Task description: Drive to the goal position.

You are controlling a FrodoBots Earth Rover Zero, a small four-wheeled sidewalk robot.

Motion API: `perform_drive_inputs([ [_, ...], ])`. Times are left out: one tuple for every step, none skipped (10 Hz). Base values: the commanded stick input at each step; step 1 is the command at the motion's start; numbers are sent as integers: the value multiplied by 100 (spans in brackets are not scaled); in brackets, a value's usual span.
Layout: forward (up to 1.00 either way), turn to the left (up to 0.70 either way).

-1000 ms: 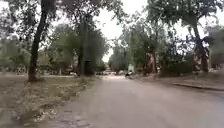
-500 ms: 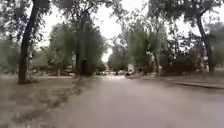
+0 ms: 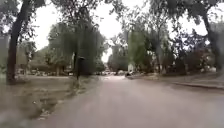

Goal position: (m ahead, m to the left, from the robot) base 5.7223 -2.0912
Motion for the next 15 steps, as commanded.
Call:
perform_drive_inputs([
  [100, 1],
  [100, 1],
  [100, 1],
  [100, 1],
  [100, 1],
  [100, 1],
  [100, 1],
  [100, 1],
  [100, 1],
  [100, 1],
  [100, 1],
  [100, 1],
  [100, 1],
  [100, 1],
  [100, 1],
])
